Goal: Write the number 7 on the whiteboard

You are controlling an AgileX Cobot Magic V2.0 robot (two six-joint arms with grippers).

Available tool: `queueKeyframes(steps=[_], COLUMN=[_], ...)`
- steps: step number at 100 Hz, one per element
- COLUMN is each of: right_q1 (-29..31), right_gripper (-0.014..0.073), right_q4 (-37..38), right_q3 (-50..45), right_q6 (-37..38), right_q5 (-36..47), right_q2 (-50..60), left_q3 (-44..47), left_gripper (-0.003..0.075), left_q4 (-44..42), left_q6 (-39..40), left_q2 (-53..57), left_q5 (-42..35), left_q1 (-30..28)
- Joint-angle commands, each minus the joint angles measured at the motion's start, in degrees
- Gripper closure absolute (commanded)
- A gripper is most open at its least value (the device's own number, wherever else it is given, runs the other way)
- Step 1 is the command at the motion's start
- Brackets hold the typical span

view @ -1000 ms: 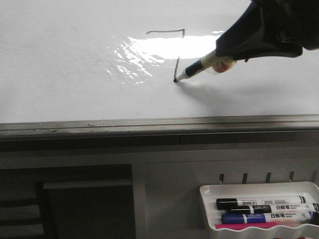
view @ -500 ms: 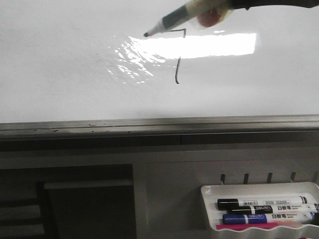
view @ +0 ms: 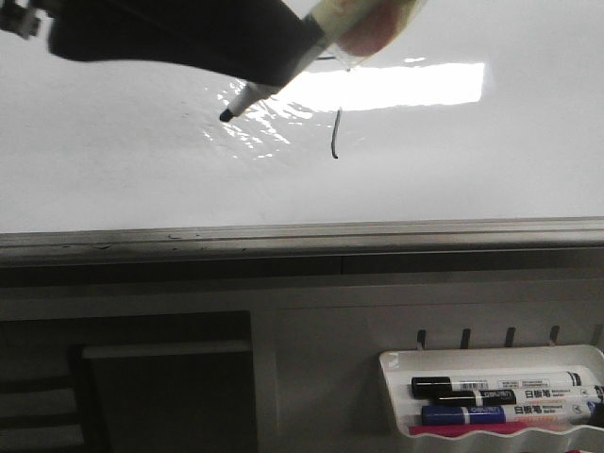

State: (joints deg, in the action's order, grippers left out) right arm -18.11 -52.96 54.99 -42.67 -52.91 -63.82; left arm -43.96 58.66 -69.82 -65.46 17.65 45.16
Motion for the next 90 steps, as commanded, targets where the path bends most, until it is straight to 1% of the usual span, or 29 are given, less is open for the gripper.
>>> queueKeyframes(steps=[1, 15, 29, 36, 53, 67, 74, 79, 82, 87, 90], right_q1=[0.3, 0.3, 0.3, 0.3, 0.3, 0.3, 0.3, 0.3, 0.3, 0.3, 0.3], right_gripper=[0.0652, 0.0652, 0.0652, 0.0652, 0.0653, 0.0653, 0.0653, 0.0652, 0.0652, 0.0646, 0.0624], right_q4=[-0.9, -0.9, -0.7, -0.3, 0.4, 0.8, 0.8, 0.8, 0.9, 0.9, 0.9], right_q3=[2.8, 3.7, 3.7, 3.7, 3.7, 3.7, 3.7, 3.7, 3.7, 3.7, 3.7], right_q6=[0.9, 0.9, 0.9, 0.9, 0.9, 0.9, 0.9, 0.9, 0.9, 0.9, 0.9], right_q5=[-1.6, -2.6, -2.4, -1.8, -1.4, -1.4, -1.3, -1.2, -1.2, -1.3, -1.6], right_q2=[0.1, -0.3, -0.3, -0.3, -0.3, -0.6, -1.0, -1.4, -1.5, -1.7, -1.9], left_q3=[-3.2, -4.7, -5.0, -5.0, -5.0, -5.0, -5.0, -5.0, -5.0, -5.0, -5.0], left_gripper=[0.0209, 0.021, 0.021, 0.0232, 0.037, 0.0516, 0.0612, 0.0704, 0.0743, 0.0741, 0.0741], left_q4=[-0.7, -4.1, -4.1, -4.2, -4.2, -4.2, -4.2, -4.2, -4.2, -4.1, -4.1], left_q6=[-0.5, -0.6, -0.6, -0.6, -0.6, -0.6, -0.6, -0.6, -0.6, -0.6, -0.6], left_q2=[-1.2, -4.3, -4.7, -4.7, -4.7, -4.7, -4.7, -4.7, -4.7, -4.7, -4.7], left_q5=[-2.6, -2.5, -3.0, -3.2, -3.0, -3.0, -3.0, -3.0, -3.0, -3.0, -3.0], left_q1=[1.4, 1.4, 1.4, 1.4, 1.4, 1.4, 1.4, 1.4, 1.4, 1.4, 1.4])
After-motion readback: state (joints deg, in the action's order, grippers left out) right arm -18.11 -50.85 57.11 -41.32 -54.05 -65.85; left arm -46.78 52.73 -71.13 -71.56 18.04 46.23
